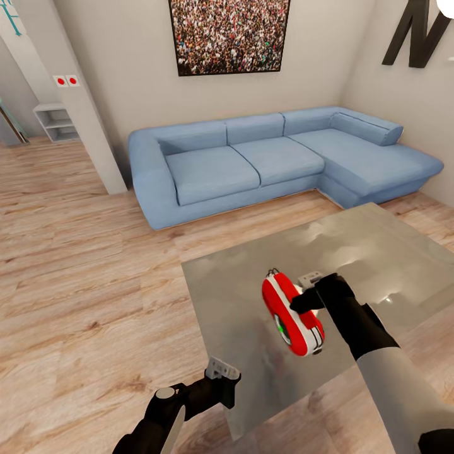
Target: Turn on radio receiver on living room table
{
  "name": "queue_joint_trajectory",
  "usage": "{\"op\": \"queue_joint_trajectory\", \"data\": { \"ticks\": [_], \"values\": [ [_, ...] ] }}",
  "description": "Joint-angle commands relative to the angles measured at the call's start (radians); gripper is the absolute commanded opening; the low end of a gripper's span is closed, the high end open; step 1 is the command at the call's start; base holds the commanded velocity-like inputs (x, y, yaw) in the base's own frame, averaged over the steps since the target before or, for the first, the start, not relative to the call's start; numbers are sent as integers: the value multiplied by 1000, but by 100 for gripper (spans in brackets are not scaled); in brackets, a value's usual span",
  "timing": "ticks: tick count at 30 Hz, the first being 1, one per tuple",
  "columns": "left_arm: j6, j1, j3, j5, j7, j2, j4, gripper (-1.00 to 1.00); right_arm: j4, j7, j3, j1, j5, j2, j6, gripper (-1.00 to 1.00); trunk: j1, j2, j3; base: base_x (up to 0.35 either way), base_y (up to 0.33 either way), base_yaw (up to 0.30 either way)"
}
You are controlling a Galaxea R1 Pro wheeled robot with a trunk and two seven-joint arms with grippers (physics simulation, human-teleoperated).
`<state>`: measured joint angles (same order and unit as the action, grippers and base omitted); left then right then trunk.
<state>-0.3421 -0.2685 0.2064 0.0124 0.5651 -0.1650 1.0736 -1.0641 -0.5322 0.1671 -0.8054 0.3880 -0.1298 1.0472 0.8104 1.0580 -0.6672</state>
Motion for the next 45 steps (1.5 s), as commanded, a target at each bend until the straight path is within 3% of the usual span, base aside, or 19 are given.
{"op": "queue_joint_trajectory", "data": {
  "ticks": [1, 6, 10, 21, 37, 45],
  "values": [
    [0, 0, 0, 0, 0, 0, 0, -100, 2, 1, -7, -1, -2, 0, 0, -100, 0, 0, 0, 0, 0, 0],
    [0, 0, -1, 0, -1, -1, -1, -100, 62, 1, -49, -12, -12, 5, 0, -100, 0, 0, 0, 0, 0, 0],
    [0, 0, -1, 0, -1, -1, -1, -100, 127, 1, -65, -24, -12, 13, -45, -100, 0, 0, 0, 0, 0, 0],
    [0, 0, -1, 0, -5, -1, -1, -100, 190, 2, -100, -28, -39, 19, -126, -100, 0, 0, 0, 0, 0, 0],
    [1, 0, -1, 1, -7, -1, -3, -100, 321, 13, -106, -28, -41, 36, -237, -100, 0, 0, 0, 0, 0, 0],
    [1, 0, -1, 1, -7, -1, -3, -100, 333, 14, -108, -28, -42, 36, -250, -100, 0, 0, 0, 0, 0, 0]
  ]
}}
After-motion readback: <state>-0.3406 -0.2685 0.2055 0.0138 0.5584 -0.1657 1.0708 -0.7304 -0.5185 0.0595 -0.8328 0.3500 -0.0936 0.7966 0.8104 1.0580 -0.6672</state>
